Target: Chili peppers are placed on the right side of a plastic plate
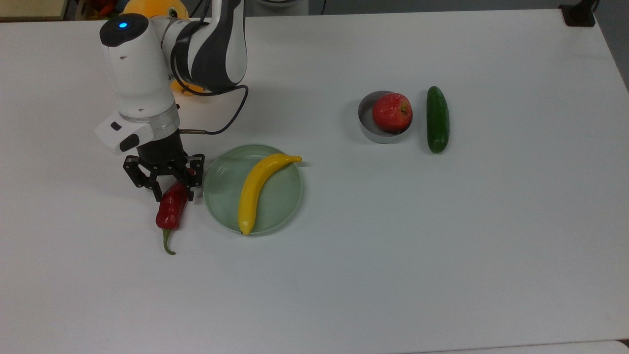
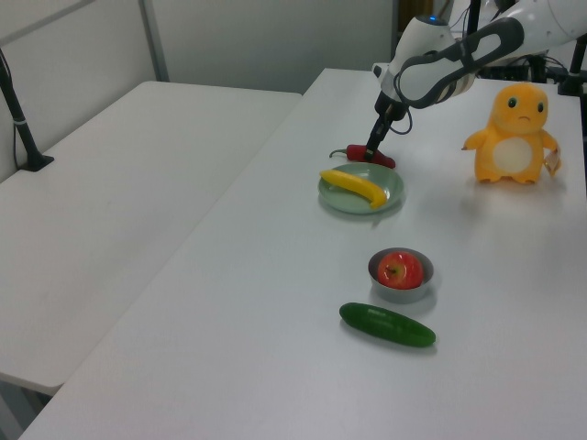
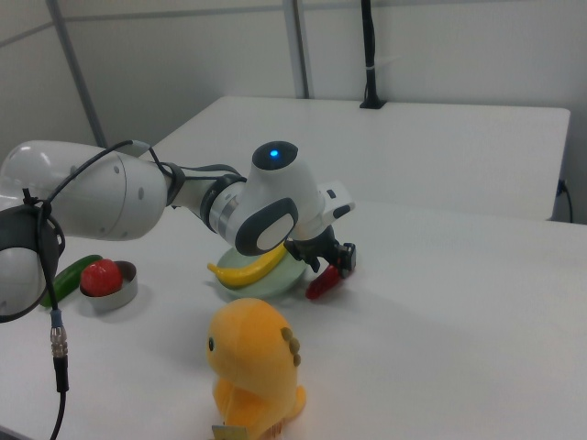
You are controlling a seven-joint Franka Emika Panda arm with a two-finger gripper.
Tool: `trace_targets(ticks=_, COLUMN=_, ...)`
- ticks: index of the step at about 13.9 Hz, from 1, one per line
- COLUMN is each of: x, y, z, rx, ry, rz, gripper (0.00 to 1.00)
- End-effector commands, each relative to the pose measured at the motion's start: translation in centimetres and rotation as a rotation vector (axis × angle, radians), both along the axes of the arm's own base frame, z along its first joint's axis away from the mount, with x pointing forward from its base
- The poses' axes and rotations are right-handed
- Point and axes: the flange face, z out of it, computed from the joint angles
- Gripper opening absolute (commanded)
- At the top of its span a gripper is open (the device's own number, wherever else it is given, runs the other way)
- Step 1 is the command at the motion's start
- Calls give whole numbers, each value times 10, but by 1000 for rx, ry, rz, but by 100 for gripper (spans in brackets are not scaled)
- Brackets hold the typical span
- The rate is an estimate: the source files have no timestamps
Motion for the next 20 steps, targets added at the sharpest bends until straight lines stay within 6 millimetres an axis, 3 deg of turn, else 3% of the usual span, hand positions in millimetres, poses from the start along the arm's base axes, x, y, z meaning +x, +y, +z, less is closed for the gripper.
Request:
trace_targets(ticks=1, x=-3, y=3, z=2, rx=-11, ry=-7, rz=1, gripper=69)
trace_targets(ticks=2, x=-3, y=2, z=8, rx=-10, ry=-11, rz=0, gripper=80)
trace_targets(ticks=3, x=-5, y=-2, z=24, rx=-12, ry=-30, rz=-3, gripper=100)
trace_targets(ticks=7, x=-20, y=-10, z=62, rx=20, ry=23, rz=8, gripper=100)
trace_targets(ticks=8, x=-27, y=-13, z=80, rx=36, ry=41, rz=10, gripper=100)
trace_targets(ticks=12, x=-63, y=11, z=157, rx=108, ry=139, rz=46, gripper=100)
trace_targets(ticks=13, x=-69, y=23, z=167, rx=122, ry=155, rz=48, gripper=100)
trace_targets(ticks=15, x=-91, y=66, z=179, rx=144, ry=219, rz=36, gripper=100)
trace_targets(ticks=17, x=-100, y=106, z=187, rx=109, ry=239, rz=-49, gripper=100)
trace_targets(ticks=20, x=-108, y=134, z=208, rx=112, ry=219, rz=-93, gripper=100)
